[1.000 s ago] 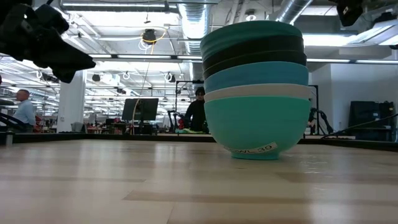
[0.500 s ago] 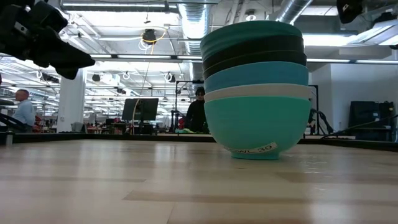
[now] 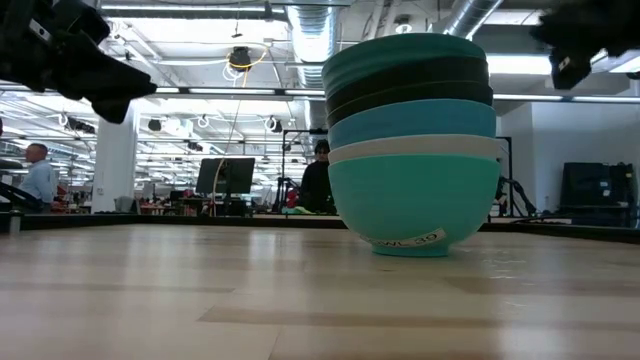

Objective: Nest bowls inside each other
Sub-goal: Return to Home Position

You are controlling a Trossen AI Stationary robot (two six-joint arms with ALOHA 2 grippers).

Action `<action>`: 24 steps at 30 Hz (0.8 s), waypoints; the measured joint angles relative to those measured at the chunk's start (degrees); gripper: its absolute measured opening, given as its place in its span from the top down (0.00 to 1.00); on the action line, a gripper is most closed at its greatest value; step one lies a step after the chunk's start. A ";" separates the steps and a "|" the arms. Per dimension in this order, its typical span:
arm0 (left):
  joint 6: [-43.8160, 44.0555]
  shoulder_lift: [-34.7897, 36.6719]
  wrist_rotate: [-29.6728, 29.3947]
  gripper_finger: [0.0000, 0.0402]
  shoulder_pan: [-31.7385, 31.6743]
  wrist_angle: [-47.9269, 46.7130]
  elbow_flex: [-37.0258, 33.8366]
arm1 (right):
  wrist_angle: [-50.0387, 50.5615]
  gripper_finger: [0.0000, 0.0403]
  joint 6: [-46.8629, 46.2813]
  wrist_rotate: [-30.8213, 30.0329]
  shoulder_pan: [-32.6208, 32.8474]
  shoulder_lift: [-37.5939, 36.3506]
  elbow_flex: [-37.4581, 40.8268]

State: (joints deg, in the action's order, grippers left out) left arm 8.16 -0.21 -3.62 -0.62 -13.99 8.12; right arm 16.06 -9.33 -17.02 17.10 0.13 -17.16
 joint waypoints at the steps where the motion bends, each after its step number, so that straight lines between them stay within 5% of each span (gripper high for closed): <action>1: 0.01 0.00 -0.04 0.80 0.00 -0.18 0.00 | 0.62 0.73 -0.21 0.01 0.00 0.05 0.72; 6: 0.05 0.00 -1.85 0.80 -0.02 1.77 -1.56 | -1.31 0.73 -0.71 -0.02 -0.12 -0.01 4.08; 11: 0.65 -1.27 0.52 0.80 -0.13 14.99 -6.74 | -3.97 0.73 -1.54 0.03 -0.44 -0.02 7.17; 15: -0.12 -1.10 -2.42 0.80 -0.51 15.62 -7.08 | -7.91 0.73 -0.89 -0.01 -0.42 -0.12 9.38; 24: 2.06 -1.27 1.37 0.80 -1.25 14.89 -7.06 | -17.33 0.73 -0.52 0.66 -0.82 -0.01 16.06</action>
State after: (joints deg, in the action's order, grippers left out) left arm 10.22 -1.48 -2.25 -1.87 0.90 1.06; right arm -1.27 -9.85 -16.35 16.28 0.12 -1.09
